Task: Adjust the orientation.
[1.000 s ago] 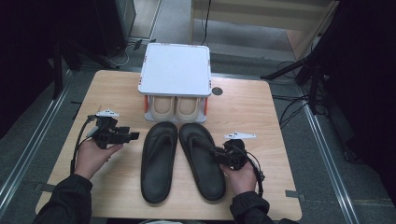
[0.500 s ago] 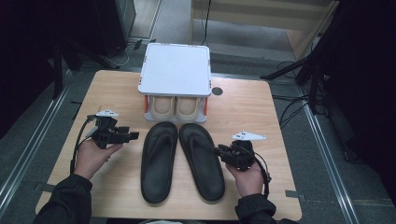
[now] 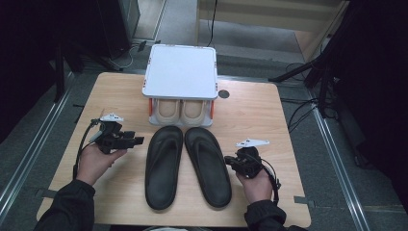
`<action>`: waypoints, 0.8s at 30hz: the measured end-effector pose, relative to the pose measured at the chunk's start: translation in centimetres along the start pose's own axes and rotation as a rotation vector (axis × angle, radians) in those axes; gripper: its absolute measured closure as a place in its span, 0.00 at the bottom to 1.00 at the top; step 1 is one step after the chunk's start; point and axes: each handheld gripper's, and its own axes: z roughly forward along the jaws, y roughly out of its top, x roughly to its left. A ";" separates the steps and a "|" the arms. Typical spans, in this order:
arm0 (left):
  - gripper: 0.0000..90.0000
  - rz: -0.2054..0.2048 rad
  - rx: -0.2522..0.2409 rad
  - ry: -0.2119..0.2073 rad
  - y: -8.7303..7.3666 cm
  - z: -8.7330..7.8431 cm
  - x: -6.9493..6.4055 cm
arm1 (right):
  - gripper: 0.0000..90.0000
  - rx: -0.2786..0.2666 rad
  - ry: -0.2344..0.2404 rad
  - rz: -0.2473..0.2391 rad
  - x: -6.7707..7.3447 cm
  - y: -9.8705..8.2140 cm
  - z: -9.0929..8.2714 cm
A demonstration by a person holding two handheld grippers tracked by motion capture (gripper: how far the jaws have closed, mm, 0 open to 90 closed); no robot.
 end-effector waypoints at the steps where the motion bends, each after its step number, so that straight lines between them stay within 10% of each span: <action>1: 0.60 0.003 0.006 -0.006 0.0 0.0 0.0 | 1.00 0.009 0.000 -0.003 0.0 0.0 0.2; 10: 1.00 0.026 0.066 -0.056 -0.2 1.1 -0.1 | 1.00 0.016 0.000 -0.004 0.1 0.0 0.3; 24: 1.00 0.056 0.168 -0.068 -0.8 3.7 -0.7 | 1.00 0.011 0.009 -0.015 0.8 0.0 0.5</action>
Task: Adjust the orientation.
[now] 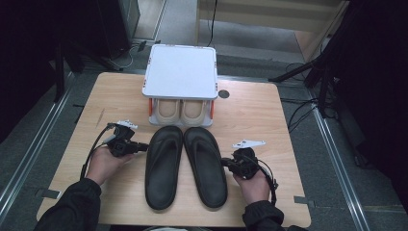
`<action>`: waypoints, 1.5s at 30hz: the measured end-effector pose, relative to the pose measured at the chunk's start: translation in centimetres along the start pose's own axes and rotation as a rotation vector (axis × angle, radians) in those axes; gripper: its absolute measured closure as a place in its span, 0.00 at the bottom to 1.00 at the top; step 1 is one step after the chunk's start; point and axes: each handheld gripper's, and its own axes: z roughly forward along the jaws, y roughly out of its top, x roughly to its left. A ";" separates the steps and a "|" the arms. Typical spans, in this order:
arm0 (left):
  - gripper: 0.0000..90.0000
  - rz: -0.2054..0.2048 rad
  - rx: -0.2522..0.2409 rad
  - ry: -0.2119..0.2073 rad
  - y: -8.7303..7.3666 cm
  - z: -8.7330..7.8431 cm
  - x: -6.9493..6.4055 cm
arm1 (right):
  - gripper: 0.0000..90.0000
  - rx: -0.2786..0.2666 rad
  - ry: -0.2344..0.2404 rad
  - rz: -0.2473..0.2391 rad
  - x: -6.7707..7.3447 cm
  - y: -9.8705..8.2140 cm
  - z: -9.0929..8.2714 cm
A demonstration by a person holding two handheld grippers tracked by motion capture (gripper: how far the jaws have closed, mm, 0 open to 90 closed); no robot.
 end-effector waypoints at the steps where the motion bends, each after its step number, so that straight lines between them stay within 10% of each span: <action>1: 1.00 0.011 0.005 0.005 0.0 0.0 0.0 | 1.00 0.000 0.004 0.002 0.1 0.0 0.0; 31: 0.96 0.015 0.012 -0.039 -0.4 -0.1 -1.0 | 0.99 -0.025 0.077 0.001 1.1 -0.4 1.0; 45: 0.78 0.014 -0.057 -0.070 0.1 -1.9 -1.4 | 0.86 -0.155 0.079 0.000 0.6 0.0 -0.2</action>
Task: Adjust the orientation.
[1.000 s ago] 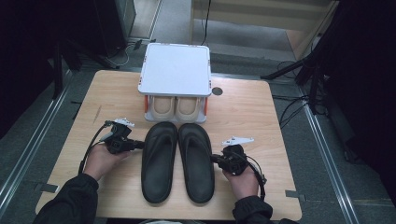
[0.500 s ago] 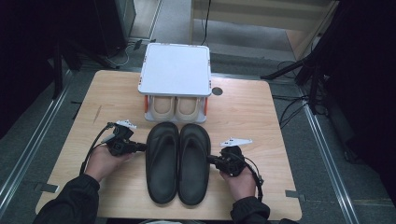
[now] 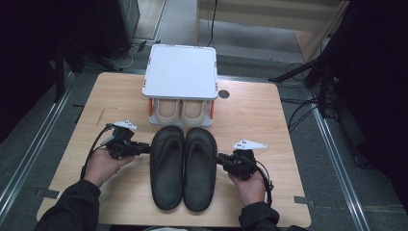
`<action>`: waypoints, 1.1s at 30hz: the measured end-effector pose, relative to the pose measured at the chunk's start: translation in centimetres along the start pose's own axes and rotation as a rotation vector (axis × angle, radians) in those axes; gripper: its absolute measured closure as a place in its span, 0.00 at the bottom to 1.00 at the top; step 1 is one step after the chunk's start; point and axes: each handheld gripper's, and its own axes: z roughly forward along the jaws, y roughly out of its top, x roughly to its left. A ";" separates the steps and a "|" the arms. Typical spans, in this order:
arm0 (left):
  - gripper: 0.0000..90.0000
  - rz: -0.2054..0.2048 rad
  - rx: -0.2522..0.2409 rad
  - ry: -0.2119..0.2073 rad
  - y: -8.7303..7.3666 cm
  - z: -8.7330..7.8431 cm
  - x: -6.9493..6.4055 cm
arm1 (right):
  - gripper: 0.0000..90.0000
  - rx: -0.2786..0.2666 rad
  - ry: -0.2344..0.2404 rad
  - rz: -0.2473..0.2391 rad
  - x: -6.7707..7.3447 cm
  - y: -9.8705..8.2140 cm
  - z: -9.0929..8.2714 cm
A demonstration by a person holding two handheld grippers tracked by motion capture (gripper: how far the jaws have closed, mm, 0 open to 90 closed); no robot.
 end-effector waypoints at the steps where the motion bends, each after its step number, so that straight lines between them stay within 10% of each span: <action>1: 0.77 0.002 -0.007 0.002 0.0 -0.1 -0.1 | 0.86 -0.010 0.005 0.003 0.0 0.1 -0.1; 13: 0.56 0.031 -0.031 -0.003 0.1 -0.8 -0.1 | 0.68 -0.087 0.041 -0.005 1.8 0.9 -0.9; 33: 0.53 0.040 -0.078 0.024 -0.1 -1.3 0.2 | 0.55 -0.098 0.036 -0.018 6.3 1.4 1.3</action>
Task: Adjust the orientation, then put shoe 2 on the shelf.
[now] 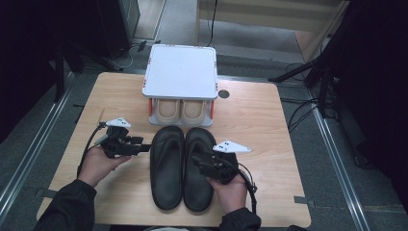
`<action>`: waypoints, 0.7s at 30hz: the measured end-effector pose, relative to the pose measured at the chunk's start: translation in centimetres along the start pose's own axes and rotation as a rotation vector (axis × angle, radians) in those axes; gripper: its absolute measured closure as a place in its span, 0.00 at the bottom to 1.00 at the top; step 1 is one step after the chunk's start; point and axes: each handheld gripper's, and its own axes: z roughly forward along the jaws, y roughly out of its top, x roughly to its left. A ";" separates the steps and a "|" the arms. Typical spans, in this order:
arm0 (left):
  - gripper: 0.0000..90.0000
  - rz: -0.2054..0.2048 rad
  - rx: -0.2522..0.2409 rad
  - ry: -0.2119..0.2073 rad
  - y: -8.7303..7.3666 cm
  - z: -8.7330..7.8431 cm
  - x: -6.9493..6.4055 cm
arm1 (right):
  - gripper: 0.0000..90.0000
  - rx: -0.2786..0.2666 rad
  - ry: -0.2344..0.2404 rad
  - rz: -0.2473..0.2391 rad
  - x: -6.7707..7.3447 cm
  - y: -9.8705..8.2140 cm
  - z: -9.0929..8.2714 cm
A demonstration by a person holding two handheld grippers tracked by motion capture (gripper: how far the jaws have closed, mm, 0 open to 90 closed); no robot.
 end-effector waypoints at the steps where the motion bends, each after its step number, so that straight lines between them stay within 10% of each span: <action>1: 0.53 0.002 0.000 0.000 0.0 0.0 0.0 | 0.55 0.001 0.000 -0.003 0.1 0.0 0.1; 21: 0.53 -0.001 -0.018 0.012 0.0 0.1 0.3 | 0.51 0.027 -0.024 0.029 1.9 -0.4 2.9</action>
